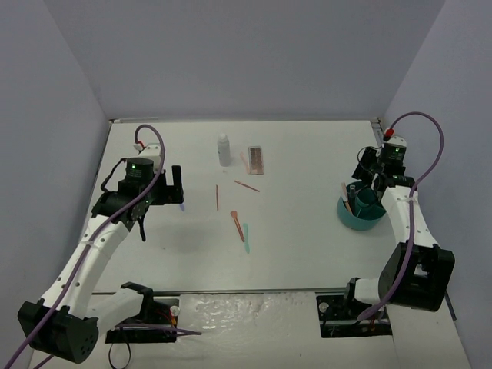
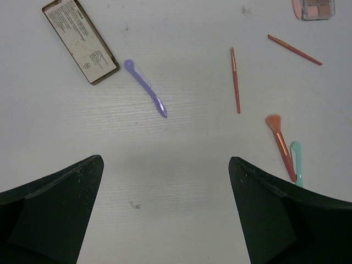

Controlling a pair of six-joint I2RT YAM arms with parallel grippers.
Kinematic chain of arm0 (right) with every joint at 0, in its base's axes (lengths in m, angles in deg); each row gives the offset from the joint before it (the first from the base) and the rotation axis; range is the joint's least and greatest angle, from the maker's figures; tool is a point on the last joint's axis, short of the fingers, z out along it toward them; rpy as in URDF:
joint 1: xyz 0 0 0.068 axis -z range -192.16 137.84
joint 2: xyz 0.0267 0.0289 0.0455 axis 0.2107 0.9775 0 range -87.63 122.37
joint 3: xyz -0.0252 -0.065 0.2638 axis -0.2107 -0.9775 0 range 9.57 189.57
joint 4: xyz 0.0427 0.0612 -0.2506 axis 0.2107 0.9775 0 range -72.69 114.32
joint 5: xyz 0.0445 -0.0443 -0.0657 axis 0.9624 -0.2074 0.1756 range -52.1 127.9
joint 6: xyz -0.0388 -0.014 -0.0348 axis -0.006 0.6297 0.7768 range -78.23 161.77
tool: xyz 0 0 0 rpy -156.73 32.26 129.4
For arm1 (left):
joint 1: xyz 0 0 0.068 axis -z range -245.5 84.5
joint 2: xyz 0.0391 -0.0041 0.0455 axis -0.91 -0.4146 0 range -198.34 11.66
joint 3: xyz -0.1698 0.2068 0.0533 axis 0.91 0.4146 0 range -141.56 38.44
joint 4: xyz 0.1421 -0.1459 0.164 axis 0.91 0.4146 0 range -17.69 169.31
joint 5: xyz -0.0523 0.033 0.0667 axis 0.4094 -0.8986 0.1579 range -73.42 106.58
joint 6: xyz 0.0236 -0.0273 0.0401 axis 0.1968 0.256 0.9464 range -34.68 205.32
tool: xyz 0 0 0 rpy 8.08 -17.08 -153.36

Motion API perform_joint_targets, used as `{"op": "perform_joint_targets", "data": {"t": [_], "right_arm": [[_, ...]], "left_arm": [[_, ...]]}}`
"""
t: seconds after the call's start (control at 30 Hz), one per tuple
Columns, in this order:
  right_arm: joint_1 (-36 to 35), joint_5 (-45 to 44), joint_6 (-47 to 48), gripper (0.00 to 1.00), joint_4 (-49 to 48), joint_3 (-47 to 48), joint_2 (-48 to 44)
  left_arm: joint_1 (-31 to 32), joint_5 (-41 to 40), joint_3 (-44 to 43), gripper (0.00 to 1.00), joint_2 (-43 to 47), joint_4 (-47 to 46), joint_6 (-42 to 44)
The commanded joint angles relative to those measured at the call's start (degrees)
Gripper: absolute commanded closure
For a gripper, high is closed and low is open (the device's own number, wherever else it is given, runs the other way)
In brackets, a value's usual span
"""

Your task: Organize the makeup

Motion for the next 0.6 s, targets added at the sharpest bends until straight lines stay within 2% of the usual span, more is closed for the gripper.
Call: {"op": "perform_joint_targets", "data": {"t": [0.0, 0.17, 0.23, 0.33, 0.43, 0.57], "right_arm": [[0.31, -1.79, -0.46, 0.45, -2.16, 1.05, -5.46], [0.33, -0.67, -0.47, 0.28, -2.16, 2.60, -10.22], [0.23, 0.24, -0.36, 0.15, -2.16, 3.20, -13.29], [0.15, 1.33, -0.57, 0.05, -2.38, 3.46, -16.10], [-0.44, 3.54, -1.32, 0.00, -3.20, 2.85, -18.63], [-2.63, 5.51, -2.47, 0.00, -5.56, 1.17, -20.60]], "left_arm": [[-0.56, 1.17, -0.78, 0.03, -1.24, -3.21, -1.51], [-0.50, 4.14, -2.33, 0.03, -5.93, -2.86, -4.62], [-0.34, 5.24, -3.59, 0.03, -8.93, -2.29, -7.40], [0.96, 5.45, -5.21, 0.03, -13.11, -2.24, -10.56], [4.14, 3.85, -6.82, 0.03, -17.44, -3.10, -12.54], [7.92, 1.54, -9.15, 0.03, -24.29, -5.27, -15.34]]}}
